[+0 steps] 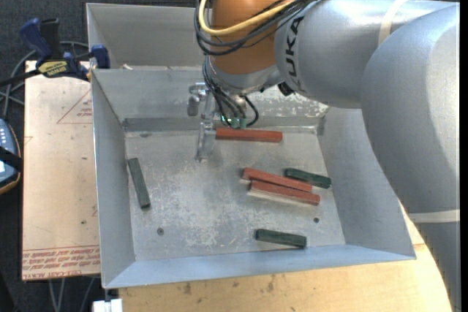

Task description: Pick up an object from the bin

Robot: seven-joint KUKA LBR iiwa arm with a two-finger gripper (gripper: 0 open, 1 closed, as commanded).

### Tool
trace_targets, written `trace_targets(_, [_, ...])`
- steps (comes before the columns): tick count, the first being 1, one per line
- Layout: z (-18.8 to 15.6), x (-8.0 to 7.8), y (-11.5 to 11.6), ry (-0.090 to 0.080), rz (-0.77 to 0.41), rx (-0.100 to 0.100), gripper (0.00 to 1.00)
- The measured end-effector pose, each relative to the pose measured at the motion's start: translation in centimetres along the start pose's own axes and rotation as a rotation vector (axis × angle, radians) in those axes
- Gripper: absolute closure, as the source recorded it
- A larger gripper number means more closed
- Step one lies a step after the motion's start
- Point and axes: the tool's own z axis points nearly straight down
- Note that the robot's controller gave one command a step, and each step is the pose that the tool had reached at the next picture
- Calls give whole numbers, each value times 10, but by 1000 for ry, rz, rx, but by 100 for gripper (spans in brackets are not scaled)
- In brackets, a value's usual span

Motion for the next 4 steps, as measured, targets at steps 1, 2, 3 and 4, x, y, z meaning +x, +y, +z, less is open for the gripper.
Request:
trace_targets(1, [46, 4, -87, -5, -299, 3, 0])
trace_targets(2, [97, 7, -147, -11, -205, -2, 0])
trace_targets(3, [89, 88, -160, -3, -211, 0, 0])
trace_targets(4, [89, 85, -160, -8, -212, 0, 100])
